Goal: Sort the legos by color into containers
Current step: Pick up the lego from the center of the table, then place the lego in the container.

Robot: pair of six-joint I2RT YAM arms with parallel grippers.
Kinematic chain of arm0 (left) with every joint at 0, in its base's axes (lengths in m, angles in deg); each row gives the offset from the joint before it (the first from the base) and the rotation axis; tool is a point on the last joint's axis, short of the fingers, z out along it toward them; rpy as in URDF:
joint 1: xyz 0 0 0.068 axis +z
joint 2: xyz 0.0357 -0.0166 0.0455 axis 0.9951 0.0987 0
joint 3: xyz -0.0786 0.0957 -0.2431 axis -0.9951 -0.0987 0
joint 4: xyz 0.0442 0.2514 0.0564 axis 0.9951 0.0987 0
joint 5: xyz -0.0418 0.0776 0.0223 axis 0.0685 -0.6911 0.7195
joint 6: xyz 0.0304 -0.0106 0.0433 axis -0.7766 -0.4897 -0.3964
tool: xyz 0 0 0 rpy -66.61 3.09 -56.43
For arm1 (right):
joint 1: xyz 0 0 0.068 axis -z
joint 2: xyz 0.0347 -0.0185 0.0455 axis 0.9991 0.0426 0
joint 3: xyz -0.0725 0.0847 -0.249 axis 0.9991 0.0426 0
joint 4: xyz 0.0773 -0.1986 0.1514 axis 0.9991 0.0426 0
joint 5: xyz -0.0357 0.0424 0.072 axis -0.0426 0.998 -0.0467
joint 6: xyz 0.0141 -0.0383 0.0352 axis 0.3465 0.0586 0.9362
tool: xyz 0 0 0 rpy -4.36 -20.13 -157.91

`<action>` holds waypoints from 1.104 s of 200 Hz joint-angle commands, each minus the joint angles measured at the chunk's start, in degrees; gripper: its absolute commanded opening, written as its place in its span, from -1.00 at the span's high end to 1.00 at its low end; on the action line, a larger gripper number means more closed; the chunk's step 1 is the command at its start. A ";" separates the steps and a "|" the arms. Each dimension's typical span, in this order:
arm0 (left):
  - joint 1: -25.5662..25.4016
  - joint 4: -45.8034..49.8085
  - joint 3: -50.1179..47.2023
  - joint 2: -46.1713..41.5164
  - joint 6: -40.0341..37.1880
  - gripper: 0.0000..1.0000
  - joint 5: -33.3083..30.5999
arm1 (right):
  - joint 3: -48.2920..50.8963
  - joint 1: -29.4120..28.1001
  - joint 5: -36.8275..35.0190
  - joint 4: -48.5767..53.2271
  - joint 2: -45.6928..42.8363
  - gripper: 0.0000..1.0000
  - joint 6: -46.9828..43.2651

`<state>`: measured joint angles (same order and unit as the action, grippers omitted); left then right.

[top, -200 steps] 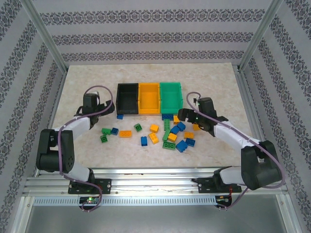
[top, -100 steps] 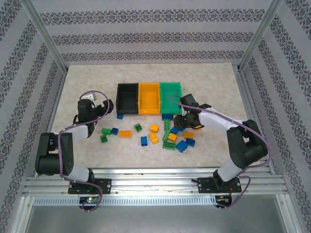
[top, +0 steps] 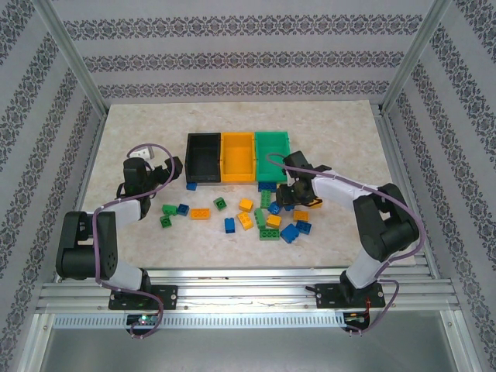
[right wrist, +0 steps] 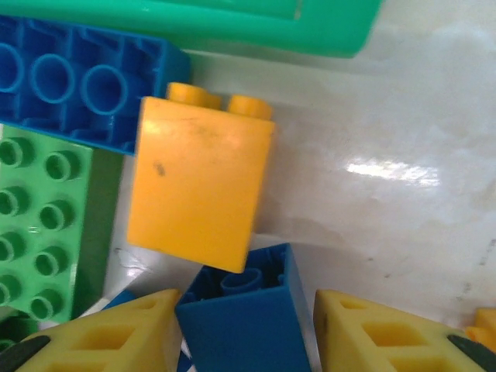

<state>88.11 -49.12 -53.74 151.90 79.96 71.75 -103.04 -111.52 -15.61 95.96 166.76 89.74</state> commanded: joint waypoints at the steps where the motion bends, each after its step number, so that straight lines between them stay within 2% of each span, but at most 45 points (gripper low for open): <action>1: 0.36 -5.91 -2.26 1.46 4.34 -0.99 1.68 | 3.13 1.81 1.22 2.21 -2.34 0.06 -0.21; 28: 0.27 -6.88 -2.59 2.57 8.36 -0.99 4.84 | 3.22 2.26 1.18 3.18 -4.08 0.21 -0.13; 54: -0.46 -5.78 -3.16 1.46 10.62 -0.99 4.47 | 3.02 2.04 2.57 2.34 -4.35 0.49 0.37; 80: -2.45 -3.30 -4.36 -2.24 9.07 -0.99 2.73 | 0.46 1.94 3.86 2.18 -6.01 0.55 1.25; 108: -5.16 -0.40 -5.50 -6.01 5.22 -1.00 -2.45 | -5.67 2.16 4.84 0.86 -6.13 0.62 1.81; 137: -7.40 0.28 -5.27 -6.11 4.14 -0.93 -2.32 | -14.81 2.62 4.10 0.40 -2.54 0.64 2.31; 160: -8.33 1.51 -5.04 -6.18 4.10 -0.91 -2.32 | -20.68 3.46 3.11 0.17 1.48 0.48 2.61; 173: -8.51 2.81 -4.82 -6.34 4.10 -0.91 -2.97 | -22.86 3.90 2.63 0.56 3.26 0.10 2.90; 179: -8.58 3.67 -4.57 -6.36 4.06 -0.91 -3.36 | -23.28 3.87 2.83 0.51 3.69 0.01 2.97; 221: -8.69 3.54 -4.58 -5.23 4.44 -0.94 -4.18 | -18.55 2.90 3.43 -0.31 1.92 -0.07 2.51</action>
<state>80.15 -46.62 -58.53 146.17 85.19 68.56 -124.61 -108.18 -11.98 94.98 169.98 91.93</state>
